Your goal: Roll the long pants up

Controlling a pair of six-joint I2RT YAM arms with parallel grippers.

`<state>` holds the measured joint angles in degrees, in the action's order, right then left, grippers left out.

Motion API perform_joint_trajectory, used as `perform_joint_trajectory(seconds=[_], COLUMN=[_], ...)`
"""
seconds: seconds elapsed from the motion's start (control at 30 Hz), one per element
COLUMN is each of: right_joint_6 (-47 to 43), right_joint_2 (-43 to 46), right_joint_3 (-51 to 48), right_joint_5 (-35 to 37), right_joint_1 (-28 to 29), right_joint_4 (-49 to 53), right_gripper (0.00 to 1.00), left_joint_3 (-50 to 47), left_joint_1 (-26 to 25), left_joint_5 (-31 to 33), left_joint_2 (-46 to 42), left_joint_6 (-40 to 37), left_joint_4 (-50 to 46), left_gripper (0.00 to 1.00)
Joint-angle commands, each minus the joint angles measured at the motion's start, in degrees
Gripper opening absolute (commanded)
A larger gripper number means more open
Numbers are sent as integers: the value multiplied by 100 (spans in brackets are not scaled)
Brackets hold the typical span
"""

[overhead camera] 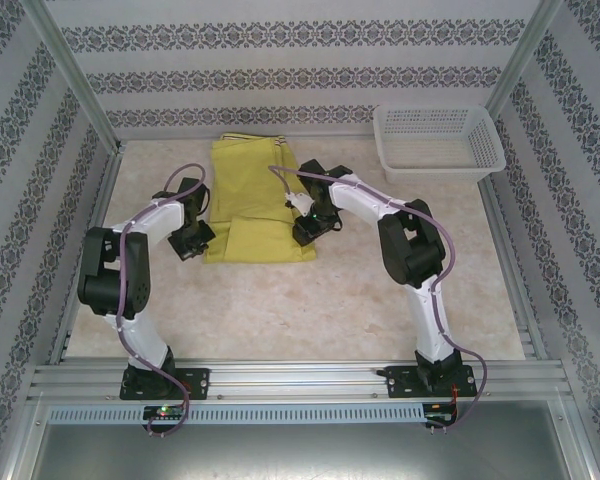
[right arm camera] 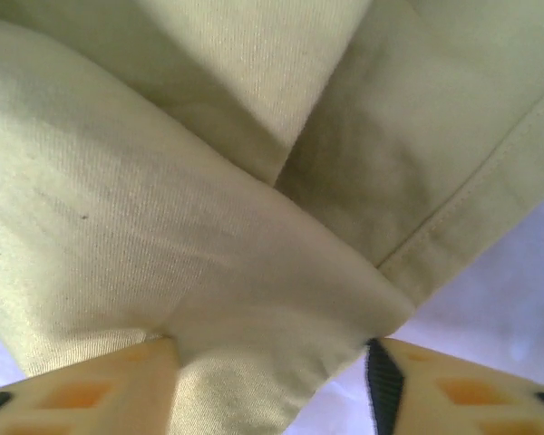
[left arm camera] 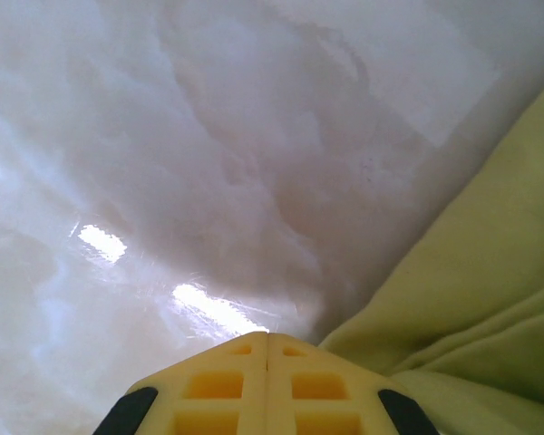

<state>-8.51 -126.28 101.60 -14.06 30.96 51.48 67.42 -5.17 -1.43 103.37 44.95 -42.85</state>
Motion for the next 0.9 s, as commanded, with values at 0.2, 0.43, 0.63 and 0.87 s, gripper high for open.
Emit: perform_joint_trajectory(seconds=[0.2, 0.43, 0.63, 0.87], right_joint_6=[97, -282, -524, -771], right_joint_2=[1688, 1421, 967, 434], right_joint_3=[-1028, -1575, -1705, -1497], right_joint_5=[1555, 2930, 3345, 3579], right_joint_1=[1593, 2429, 2519, 2564], right_joint_4=[-726, -1284, -1842, -2329], right_gripper=[75, 76, 76, 76], left_joint_3=[519, 733, 782, 958], left_joint_1=[29, 25, 25, 25], left_joint_5=[-61, -136, -129, -98], left_joint_2=[328, 382, 277, 159], left_joint_6=[-154, -171, -171, -197], left_joint_4=[-87, -169, -289, -462], left_gripper=[0, 0, 0, 0])
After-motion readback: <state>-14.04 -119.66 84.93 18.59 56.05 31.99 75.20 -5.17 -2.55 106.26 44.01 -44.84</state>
